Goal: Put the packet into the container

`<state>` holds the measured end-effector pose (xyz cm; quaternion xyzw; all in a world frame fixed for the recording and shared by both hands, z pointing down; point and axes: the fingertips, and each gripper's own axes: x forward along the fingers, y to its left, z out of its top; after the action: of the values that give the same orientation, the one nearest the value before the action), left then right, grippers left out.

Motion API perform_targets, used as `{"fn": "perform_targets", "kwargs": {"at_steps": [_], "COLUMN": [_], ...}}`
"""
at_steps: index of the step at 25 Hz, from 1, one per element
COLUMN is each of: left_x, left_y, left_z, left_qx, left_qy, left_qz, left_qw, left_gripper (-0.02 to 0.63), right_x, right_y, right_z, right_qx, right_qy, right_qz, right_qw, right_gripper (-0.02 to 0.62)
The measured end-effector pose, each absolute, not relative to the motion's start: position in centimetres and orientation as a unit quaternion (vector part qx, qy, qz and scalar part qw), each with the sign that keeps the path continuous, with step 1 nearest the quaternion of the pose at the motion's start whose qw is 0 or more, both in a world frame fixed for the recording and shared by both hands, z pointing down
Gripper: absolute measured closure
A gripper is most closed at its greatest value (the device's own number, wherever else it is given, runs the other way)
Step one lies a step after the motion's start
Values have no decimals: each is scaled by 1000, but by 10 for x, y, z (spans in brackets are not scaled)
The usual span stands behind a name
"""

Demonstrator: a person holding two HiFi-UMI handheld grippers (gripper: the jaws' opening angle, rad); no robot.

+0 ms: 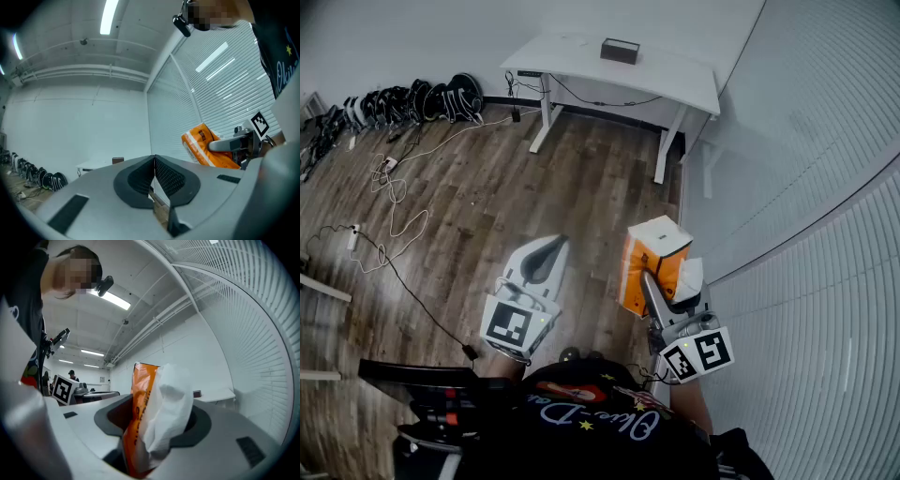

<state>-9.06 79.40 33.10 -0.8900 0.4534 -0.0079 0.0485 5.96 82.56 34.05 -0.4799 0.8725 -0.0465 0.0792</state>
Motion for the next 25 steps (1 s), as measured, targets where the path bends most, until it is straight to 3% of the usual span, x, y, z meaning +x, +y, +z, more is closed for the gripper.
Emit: {"fn": "perform_targets", "kwargs": {"at_steps": [25], "left_x": [-107], "left_y": [788], "left_z": [356], "left_qx": [-893], "left_qy": [450], "left_qz": [-24], "left_qw": [17], "left_gripper": [597], "right_x": [53], "right_y": [824], "right_z": [351], "right_qx": [-496], "right_qy": [861], "right_qz": [-54], "right_qw": [98], "right_gripper": [362]}}
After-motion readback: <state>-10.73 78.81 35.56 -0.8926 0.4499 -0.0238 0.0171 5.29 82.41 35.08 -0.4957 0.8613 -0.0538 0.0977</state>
